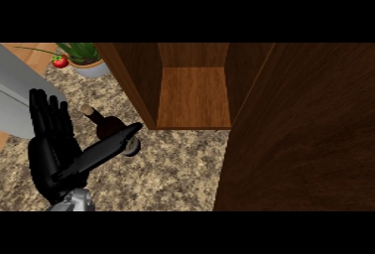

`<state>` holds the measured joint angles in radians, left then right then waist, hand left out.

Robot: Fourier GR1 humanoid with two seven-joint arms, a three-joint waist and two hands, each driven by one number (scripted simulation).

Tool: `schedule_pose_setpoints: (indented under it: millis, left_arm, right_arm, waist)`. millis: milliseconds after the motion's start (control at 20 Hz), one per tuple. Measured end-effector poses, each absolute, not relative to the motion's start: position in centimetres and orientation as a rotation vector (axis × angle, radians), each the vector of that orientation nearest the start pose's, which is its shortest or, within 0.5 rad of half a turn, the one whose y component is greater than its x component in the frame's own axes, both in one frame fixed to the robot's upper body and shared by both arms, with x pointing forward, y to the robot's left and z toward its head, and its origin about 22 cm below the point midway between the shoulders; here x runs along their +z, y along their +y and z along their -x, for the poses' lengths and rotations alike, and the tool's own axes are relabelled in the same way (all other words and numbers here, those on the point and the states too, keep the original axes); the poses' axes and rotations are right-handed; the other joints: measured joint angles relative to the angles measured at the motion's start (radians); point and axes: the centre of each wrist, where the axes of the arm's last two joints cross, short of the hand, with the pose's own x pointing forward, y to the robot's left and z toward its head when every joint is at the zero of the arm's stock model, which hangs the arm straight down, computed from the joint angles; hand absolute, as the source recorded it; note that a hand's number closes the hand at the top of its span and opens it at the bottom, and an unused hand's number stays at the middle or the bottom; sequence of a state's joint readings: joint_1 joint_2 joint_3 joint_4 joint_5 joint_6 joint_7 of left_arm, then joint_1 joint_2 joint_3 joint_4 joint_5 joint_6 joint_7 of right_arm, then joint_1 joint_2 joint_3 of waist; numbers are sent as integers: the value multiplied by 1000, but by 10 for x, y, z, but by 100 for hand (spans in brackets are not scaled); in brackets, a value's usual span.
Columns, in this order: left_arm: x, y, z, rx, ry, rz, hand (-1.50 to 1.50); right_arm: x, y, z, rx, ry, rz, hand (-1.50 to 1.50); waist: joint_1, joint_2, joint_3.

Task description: Pick up the wine, place it into the cabinet and close the cabinet

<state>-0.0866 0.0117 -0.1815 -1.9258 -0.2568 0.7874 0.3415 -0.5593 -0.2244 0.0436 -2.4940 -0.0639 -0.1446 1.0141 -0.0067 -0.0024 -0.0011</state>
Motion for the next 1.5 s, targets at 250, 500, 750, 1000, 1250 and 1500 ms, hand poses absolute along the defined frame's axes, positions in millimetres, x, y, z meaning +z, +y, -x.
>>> schedule_pose_setpoints:
  millis: [250, 500, 750, 1000, 1250, 1500]
  left_arm:
    - [78, 182, -231, 550, -1674, -440, -150]
    - [48, 190, -228, 547, -1656, -446, -150]
    - [18, 190, -222, 549, -1640, -438, -150]
    - [-6, 198, -228, 562, -1607, -417, -150]
    - [-32, 205, -227, 575, -1591, -404, -150]
    - [-54, 214, -225, 591, -1577, -396, -150]
  right_arm:
    - [285, -193, -153, 256, -1998, -122, -150]
    - [286, -193, -154, 256, -2002, -120, -150]
    - [285, -191, -154, 253, -1999, -137, -150]
    - [282, -190, -154, 257, -1988, -135, -150]
    - [290, -189, -154, 260, -2018, -130, -150]
    - [292, -192, -153, 250, -2028, -121, -150]
  waist:
    - [0, -1, 0]
    - [1, 0, 0]
    - [2, 0, 0]
    - [1, 0, 0]
    - [1, 0, 0]
    - [0, 0, 0]
